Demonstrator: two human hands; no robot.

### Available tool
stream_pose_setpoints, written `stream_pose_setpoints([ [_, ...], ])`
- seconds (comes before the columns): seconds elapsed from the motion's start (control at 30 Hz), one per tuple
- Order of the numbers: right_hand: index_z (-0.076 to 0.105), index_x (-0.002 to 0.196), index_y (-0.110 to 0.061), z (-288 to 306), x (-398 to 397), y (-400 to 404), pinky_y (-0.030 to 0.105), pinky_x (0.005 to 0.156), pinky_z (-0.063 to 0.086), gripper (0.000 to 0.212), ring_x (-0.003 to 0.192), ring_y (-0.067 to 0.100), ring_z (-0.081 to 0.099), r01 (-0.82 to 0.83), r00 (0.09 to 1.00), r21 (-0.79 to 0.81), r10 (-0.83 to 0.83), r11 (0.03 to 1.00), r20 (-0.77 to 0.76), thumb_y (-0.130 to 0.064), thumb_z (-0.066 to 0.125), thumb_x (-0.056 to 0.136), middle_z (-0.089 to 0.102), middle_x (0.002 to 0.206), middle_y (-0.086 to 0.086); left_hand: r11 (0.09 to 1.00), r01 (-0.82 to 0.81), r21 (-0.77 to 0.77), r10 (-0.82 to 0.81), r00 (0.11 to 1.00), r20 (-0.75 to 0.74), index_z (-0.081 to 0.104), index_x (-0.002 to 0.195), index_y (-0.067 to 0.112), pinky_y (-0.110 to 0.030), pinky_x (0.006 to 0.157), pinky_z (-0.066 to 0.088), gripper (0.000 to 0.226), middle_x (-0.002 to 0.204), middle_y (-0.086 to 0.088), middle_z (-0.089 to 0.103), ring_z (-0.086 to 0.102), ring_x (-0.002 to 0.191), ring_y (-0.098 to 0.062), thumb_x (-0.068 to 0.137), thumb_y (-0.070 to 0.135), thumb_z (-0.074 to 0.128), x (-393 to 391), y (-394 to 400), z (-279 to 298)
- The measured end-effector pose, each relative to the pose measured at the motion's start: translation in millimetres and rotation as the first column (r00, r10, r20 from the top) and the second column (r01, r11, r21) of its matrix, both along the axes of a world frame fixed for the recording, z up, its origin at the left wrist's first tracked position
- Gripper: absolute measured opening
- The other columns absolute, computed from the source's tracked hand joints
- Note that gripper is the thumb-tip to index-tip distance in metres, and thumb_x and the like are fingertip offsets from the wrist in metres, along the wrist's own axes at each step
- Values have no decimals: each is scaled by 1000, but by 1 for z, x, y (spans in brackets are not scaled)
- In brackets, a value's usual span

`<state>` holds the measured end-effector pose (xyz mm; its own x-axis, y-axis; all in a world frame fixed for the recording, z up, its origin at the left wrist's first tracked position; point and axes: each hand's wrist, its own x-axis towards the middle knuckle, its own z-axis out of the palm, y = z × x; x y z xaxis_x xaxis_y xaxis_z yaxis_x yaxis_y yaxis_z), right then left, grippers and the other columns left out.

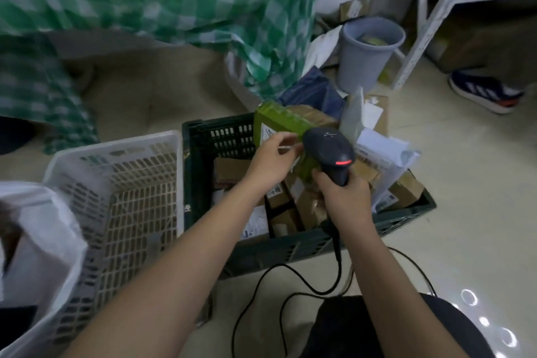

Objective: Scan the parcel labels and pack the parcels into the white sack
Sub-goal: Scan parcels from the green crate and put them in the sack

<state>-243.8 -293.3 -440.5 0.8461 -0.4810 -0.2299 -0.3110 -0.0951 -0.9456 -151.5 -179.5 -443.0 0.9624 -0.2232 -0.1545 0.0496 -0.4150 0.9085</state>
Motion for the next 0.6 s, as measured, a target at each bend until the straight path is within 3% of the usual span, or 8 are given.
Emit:
stream_pose_setpoints([
  [0.1,53,69,-14,7,-11,-15,19,45,34,21,47,7,43,56,997,9,-57,998,57,-15,67,85,50,51,-5,997,66,-32,-67,998,-20,59,123,15,-22,92,46,30,121,1,61,56,111,-11,95,23,59,-7,-17,4],
  [0.23,60,82,1,8,-23,-34,22,49,36,18,53,10,45,139,986,8,-139,990,89,-16,67,83,54,62,6,990,140,-3,-140,990,-19,54,129,17,-27,95,46,48,124,5,57,53,115,-11,85,27,71,-19,-39,0],
  [0.33,61,86,0,11,-29,-40,25,53,37,18,57,11,46,149,985,3,-149,989,89,-17,67,83,55,64,5,984,156,84,-160,986,39,51,130,19,-34,95,48,62,127,2,55,55,113,-15,77,31,79,-28,-56,-6],
  [0.4,61,83,-1,13,-34,-40,27,56,38,17,58,14,48,141,986,21,-142,990,91,-16,66,83,56,64,7,972,149,181,-170,980,107,56,123,20,-42,89,52,50,121,-5,59,60,106,-24,78,31,75,-33,-66,-11],
  [0.5,57,74,-14,17,-43,-41,28,57,38,13,56,13,46,155,983,19,-157,988,96,-16,66,83,54,61,1,950,29,312,-104,968,226,64,106,19,-35,76,50,17,102,-1,66,62,91,-23,91,25,58,-40,-72,-4],
  [0.6,56,71,-21,22,-51,-41,29,57,39,17,54,11,46,173,978,37,-176,984,111,-18,67,83,54,57,-4,967,-112,228,61,973,222,66,93,13,-32,71,49,16,88,-1,66,62,82,-20,95,24,56,-48,-59,9],
])
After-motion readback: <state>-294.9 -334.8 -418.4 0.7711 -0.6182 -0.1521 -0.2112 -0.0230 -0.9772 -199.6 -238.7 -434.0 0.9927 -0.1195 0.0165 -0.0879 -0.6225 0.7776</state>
